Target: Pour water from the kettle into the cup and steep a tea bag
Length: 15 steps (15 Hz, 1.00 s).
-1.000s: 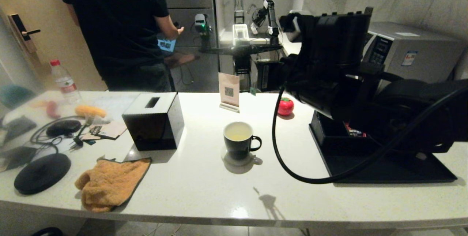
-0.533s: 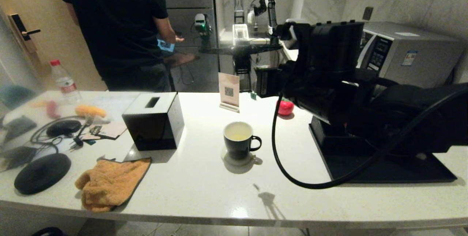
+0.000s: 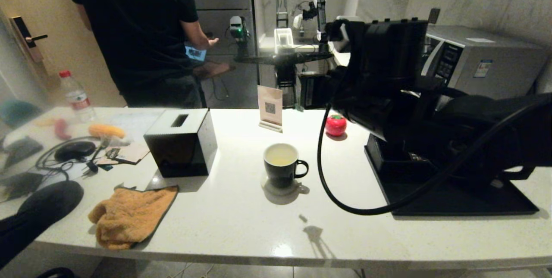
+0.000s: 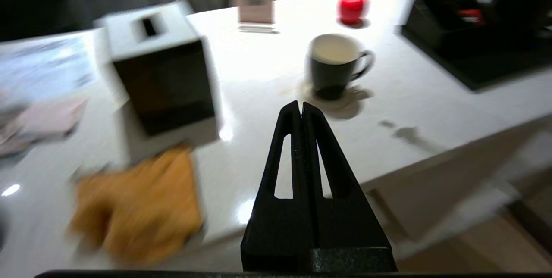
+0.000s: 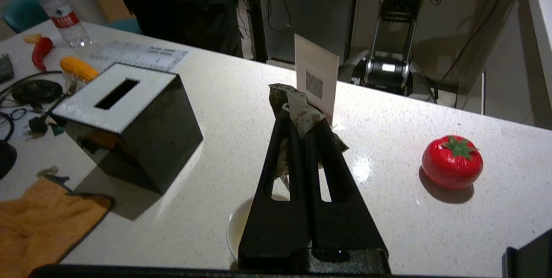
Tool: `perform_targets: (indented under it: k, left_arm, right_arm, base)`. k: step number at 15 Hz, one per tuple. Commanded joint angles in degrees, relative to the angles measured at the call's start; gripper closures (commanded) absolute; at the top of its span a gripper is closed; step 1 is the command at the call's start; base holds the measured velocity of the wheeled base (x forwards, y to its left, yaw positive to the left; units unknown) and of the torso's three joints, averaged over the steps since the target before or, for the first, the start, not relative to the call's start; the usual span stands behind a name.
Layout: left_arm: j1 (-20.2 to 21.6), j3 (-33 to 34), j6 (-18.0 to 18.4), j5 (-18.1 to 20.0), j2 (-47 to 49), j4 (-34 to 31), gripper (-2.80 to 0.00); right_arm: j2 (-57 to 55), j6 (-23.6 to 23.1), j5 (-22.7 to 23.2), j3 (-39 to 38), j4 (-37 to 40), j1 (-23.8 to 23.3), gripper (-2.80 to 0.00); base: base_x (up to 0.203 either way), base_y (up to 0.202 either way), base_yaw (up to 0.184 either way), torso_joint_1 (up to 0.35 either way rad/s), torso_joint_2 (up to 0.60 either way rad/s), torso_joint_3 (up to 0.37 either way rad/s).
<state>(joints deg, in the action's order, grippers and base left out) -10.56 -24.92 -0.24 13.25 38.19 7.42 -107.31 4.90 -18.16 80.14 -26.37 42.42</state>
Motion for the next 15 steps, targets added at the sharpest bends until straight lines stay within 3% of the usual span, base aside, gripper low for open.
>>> perform_targets:
  k: [1,3,7,11,12,15]
  left_arm:
    - [-6.17,-3.42,0.00,0.30,14.55,3.77,0.00]
    - [-9.19,-4.25,0.09,0.63,21.09,8.21,0.00]
    - [-10.79,-7.14,0.11,4.45,34.76,19.25,0.00]
    - [-13.98,-11.48,0.03,5.54,44.45,25.26,0.00]
    - [-14.73,-12.30,0.00,5.51,46.11,26.29,-2.80]
    - [-16.05,-14.66,-0.06,5.47,51.43,32.87,-2.80]
  right_arm:
    - [-0.62,0.02,-0.03,1.81,-0.09,0.03,0.00]
    - [-0.62,0.02,-0.03,1.95,-0.09,0.03,0.00]
    - [-0.09,-1.03,-0.03,1.95,-0.09,-0.06,0.00]
    - [0.70,-1.12,0.06,1.95,-0.09,0.03,0.00]
    - [0.87,-1.12,0.06,1.87,-0.09,0.03,0.00]
    - [1.31,-1.12,0.06,1.25,-0.10,0.03,0.00]
  base:
    - [0.000,0.000,0.000,0.000,0.00,0.000]
    - [0.000,0.000,0.000,0.000,0.00,0.000]
    - [0.000,0.000,0.000,0.000,0.00,0.000]
    - [0.000,0.000,0.000,0.000,0.00,0.000]
    - [0.000,0.000,0.000,0.000,0.00,0.000]
    - [0.000,0.000,0.000,0.000,0.00,0.000]
